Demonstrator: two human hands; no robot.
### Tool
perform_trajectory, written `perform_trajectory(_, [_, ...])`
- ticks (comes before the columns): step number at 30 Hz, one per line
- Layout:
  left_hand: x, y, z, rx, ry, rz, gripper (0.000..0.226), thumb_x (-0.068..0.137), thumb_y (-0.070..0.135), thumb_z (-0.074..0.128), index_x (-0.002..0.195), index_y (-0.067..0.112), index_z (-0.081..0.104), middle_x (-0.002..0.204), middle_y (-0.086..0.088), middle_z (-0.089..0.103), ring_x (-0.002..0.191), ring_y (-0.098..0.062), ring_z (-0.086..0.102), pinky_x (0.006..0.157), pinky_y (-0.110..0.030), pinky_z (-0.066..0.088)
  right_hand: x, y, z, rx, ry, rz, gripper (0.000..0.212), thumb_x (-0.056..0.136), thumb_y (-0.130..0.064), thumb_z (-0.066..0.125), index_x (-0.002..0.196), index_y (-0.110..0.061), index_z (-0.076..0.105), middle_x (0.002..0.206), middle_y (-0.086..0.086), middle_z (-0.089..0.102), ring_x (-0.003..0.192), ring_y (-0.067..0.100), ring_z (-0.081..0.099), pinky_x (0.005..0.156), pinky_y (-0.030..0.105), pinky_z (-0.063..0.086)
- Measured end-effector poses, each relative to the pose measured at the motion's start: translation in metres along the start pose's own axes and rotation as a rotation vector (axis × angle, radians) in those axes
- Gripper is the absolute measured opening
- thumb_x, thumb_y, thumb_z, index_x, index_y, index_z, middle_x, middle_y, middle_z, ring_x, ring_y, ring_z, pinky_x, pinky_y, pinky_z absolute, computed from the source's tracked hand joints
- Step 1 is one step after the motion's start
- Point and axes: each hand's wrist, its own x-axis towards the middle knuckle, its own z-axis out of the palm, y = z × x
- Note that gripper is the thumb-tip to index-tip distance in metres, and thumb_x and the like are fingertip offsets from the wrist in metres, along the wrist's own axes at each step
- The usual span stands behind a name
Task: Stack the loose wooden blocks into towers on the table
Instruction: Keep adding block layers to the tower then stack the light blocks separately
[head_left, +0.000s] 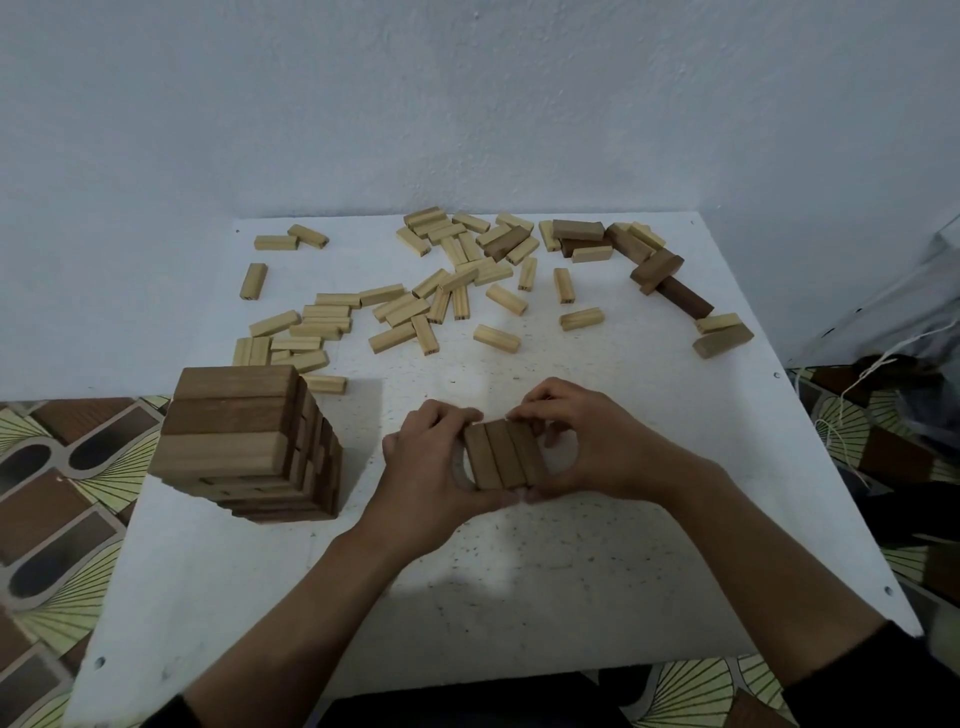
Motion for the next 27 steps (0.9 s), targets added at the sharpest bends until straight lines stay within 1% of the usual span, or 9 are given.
perform_trajectory(2, [-0.002, 0.000, 0.001, -0.009, -0.001, -0.017, 0.083, 0.058, 0.063, 0.087, 0.129, 0.033, 0.054, 0.119, 0.014, 0.046, 0.112, -0.010, 0.046, 0.098, -0.040, 0.040, -0.001, 0.002, 0.001, 0.007, 0.004, 0.009, 0.084, 0.060, -0.041, 0.094, 0.135, -0.025, 0.059, 0.116, -0.017, 0.053, 0.101, 0.001, 0.053, 0.083, 0.016, 0.051])
perform_trajectory(4, [-0.005, -0.002, 0.000, -0.031, 0.013, -0.018, 0.082, 0.057, 0.065, 0.086, 0.126, 0.034, 0.055, 0.119, 0.013, 0.044, 0.113, -0.011, 0.045, 0.098, -0.041, 0.044, -0.001, 0.003, 0.000, 0.014, -0.008, 0.020, 0.092, 0.059, -0.038, 0.095, 0.141, -0.025, 0.054, 0.118, -0.016, 0.052, 0.102, -0.001, 0.051, 0.083, 0.011, 0.048])
perform_trajectory(6, [-0.006, -0.003, -0.001, -0.028, 0.016, -0.011, 0.081, 0.058, 0.065, 0.086, 0.126, 0.033, 0.056, 0.120, 0.011, 0.042, 0.115, -0.011, 0.042, 0.099, -0.041, 0.044, 0.001, 0.004, -0.002, 0.017, -0.037, 0.024, 0.095, 0.059, -0.036, 0.096, 0.143, -0.026, 0.052, 0.119, -0.016, 0.051, 0.103, -0.002, 0.051, 0.084, 0.011, 0.048])
perform_trajectory(9, [-0.006, -0.003, -0.003, 0.003, -0.010, 0.018, 0.075, 0.064, 0.061, 0.085, 0.128, 0.035, 0.057, 0.120, 0.011, 0.042, 0.114, -0.010, 0.038, 0.099, -0.040, 0.041, 0.005, 0.003, -0.003, 0.006, -0.080, 0.002, 0.087, 0.063, -0.037, 0.094, 0.140, -0.028, 0.055, 0.118, -0.015, 0.049, 0.102, 0.002, 0.051, 0.084, 0.014, 0.050])
perform_trajectory(11, [-0.006, -0.001, -0.004, 0.004, -0.019, 0.039, 0.071, 0.064, 0.065, 0.081, 0.124, 0.037, 0.058, 0.118, 0.013, 0.043, 0.112, -0.010, 0.037, 0.096, -0.039, 0.038, 0.007, 0.003, -0.003, 0.003, -0.087, -0.016, 0.078, 0.064, -0.037, 0.093, 0.134, -0.029, 0.058, 0.117, -0.015, 0.049, 0.102, 0.004, 0.051, 0.082, 0.014, 0.050])
perform_trajectory(14, [-0.006, 0.000, -0.004, -0.014, -0.031, 0.043, 0.068, 0.062, 0.072, 0.072, 0.120, 0.042, 0.057, 0.116, 0.017, 0.044, 0.112, -0.009, 0.039, 0.095, -0.039, 0.035, 0.008, 0.004, -0.002, 0.016, -0.084, -0.025, 0.072, 0.064, -0.034, 0.093, 0.128, -0.029, 0.059, 0.118, -0.013, 0.051, 0.104, 0.007, 0.052, 0.083, 0.020, 0.052])
perform_trajectory(20, [-0.007, 0.004, -0.004, -0.023, -0.040, 0.046, 0.067, 0.064, 0.068, 0.075, 0.122, 0.040, 0.057, 0.116, 0.016, 0.047, 0.112, -0.008, 0.041, 0.096, -0.041, 0.036, 0.006, 0.004, 0.002, 0.046, -0.067, -0.043, 0.067, 0.065, -0.031, 0.092, 0.122, -0.031, 0.057, 0.118, -0.013, 0.052, 0.106, 0.008, 0.052, 0.084, 0.025, 0.052])
perform_trajectory(24, [-0.008, 0.012, -0.011, -0.064, -0.022, 0.056, 0.069, 0.066, 0.056, 0.085, 0.124, 0.032, 0.059, 0.117, 0.013, 0.048, 0.111, -0.009, 0.045, 0.096, -0.035, 0.044, 0.004, 0.002, -0.001, 0.081, -0.035, -0.053, 0.068, 0.066, -0.030, 0.093, 0.124, -0.028, 0.057, 0.120, -0.012, 0.054, 0.111, 0.010, 0.053, 0.083, 0.026, 0.054])
perform_trajectory(27, [-0.011, 0.023, -0.020, -0.084, -0.018, 0.062, 0.069, 0.068, 0.043, 0.090, 0.128, 0.026, 0.059, 0.118, 0.012, 0.046, 0.111, -0.004, 0.047, 0.093, -0.017, 0.043, 0.000, -0.002, -0.008, 0.123, 0.004, -0.073, 0.068, 0.067, -0.023, 0.092, 0.126, -0.026, 0.058, 0.122, -0.012, 0.055, 0.115, 0.012, 0.053, 0.083, 0.030, 0.055])
